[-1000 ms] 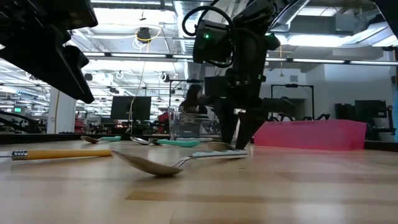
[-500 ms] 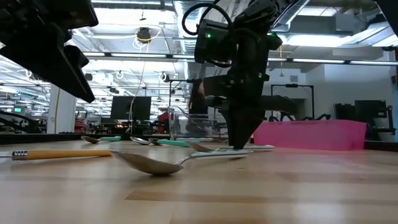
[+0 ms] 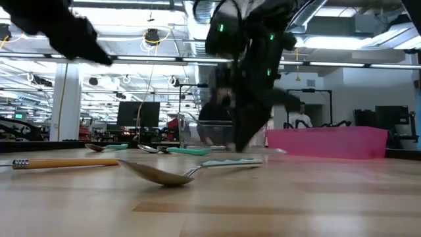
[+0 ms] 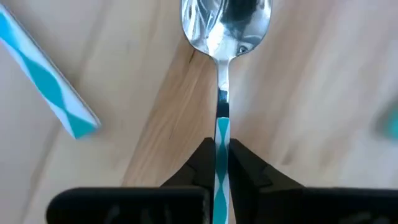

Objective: Sort silverware by color (type)
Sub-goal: Put the white-blue spoon into the transparent bin

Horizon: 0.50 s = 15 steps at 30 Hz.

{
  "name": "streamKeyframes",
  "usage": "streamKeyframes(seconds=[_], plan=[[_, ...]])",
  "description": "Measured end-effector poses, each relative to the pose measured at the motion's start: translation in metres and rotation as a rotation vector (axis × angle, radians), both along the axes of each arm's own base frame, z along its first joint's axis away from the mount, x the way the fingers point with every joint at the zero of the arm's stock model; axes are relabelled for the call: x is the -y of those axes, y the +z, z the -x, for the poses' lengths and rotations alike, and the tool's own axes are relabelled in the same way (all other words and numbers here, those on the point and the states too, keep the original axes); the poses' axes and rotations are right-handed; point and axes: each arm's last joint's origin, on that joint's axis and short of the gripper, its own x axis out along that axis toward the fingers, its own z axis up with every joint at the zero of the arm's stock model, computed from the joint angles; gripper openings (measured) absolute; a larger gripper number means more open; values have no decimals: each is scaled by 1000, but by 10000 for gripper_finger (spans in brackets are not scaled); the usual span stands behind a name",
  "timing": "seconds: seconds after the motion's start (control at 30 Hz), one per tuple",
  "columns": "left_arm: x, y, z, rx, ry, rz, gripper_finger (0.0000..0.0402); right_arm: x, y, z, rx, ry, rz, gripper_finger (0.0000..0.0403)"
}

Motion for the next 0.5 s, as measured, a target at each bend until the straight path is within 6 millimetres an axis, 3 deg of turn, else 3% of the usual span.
streamKeyframes(seconds=[0.3, 0.5], plan=[[-6, 42, 29, 169, -60, -10, 185, -1, 27, -11, 221, -16, -40, 47], [-10, 55, 42, 226, -68, -42, 185, -1, 42, -21, 380, -23, -72, 48]])
